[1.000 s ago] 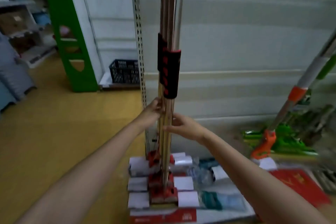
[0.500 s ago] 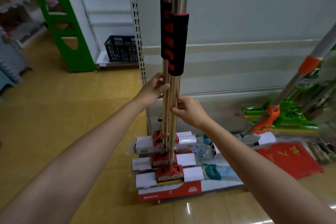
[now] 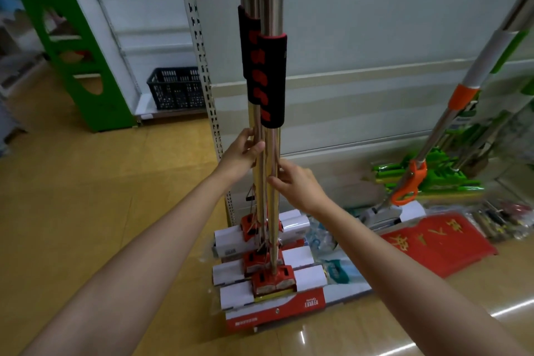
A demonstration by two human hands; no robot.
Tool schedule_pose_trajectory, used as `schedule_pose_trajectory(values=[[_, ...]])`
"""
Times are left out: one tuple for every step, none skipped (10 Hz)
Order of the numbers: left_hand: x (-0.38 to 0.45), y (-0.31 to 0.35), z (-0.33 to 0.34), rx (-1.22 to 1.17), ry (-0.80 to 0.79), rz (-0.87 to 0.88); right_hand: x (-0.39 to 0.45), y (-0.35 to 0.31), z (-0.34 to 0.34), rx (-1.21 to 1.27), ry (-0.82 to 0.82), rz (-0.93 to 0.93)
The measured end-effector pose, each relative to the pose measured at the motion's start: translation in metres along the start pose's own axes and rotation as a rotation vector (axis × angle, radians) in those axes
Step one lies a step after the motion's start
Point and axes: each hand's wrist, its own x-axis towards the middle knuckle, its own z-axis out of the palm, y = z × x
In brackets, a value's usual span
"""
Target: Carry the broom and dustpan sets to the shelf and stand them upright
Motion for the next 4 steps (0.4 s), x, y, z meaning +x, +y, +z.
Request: schedule_pose_trajectory(values=[[0.001,0.000,0.000,0.031,0.013,0.003,0.000,0.001,0.003,0.008,0.012,0.040],[0.001,0.003,0.001,0.192,0.047,-0.005,-0.001,-0.002,0.004,-0.011,-0.006,0.068],[0.006,0.011,-0.005,0.235,0.058,-0.055,0.007,-0.004,0.001,-0.053,-0.059,0.087],[0.000,0.016,-0.010,0.127,0.105,-0.088,0.011,-0.011,-0.006,-0.144,-0.092,0.119]])
